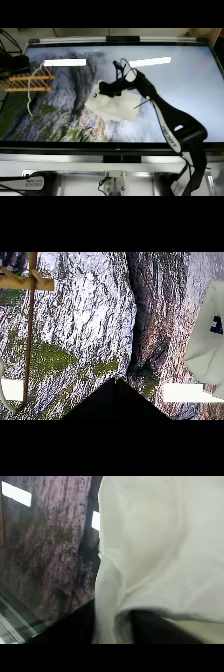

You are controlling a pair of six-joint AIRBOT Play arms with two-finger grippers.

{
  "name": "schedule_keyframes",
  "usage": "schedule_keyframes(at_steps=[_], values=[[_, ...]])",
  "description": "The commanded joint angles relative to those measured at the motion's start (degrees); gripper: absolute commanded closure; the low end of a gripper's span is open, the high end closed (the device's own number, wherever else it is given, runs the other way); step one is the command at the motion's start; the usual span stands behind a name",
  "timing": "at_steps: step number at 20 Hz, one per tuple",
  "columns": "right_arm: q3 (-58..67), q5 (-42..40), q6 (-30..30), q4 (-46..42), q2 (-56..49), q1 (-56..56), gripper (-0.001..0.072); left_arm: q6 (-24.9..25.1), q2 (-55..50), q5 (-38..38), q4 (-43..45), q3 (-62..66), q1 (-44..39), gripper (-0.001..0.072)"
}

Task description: Fold the shirts.

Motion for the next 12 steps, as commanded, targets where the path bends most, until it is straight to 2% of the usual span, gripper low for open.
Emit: schedule_keyframes(at_steps=[1, 3, 5, 9, 10, 11, 12], values=[[0.07, -7.19, 0.31, 3.37, -1.31, 2.12, 0.0059, 0.24, 0.59, -0.33, -2.32, -0.83, 0.17, 0.0679], [0.07, -3.65, 0.17, 1.22, -0.33, 0.87, 0.0059, 0.42, 0.59, -0.31, -2.32, -1.90, -0.09, 0.0679], [0.07, 2.91, 0.39, -6.05, 1.81, -1.90, 0.0059, 0.90, 0.59, -0.28, -2.34, -2.49, -0.15, 0.0679], [0.04, 25.00, 1.95, -31.47, 5.46, -11.04, 0.0066, 1.11, 0.59, -0.04, -2.34, -2.49, -0.13, 0.0679], [-0.83, 29.68, 1.97, -35.50, 5.40, -13.53, 0.0066, 1.31, 0.59, -0.07, -2.36, -2.49, -0.15, 0.0679], [-3.15, 32.15, 2.10, -36.24, 5.42, -16.02, 0.0065, 1.53, 0.59, -0.07, -2.34, -2.49, -0.15, 0.0679], [-6.16, 32.20, 2.27, -32.98, 5.42, -18.12, 0.0065, 1.53, 0.59, -0.07, -2.34, -2.49, -0.15, 0.0678]])
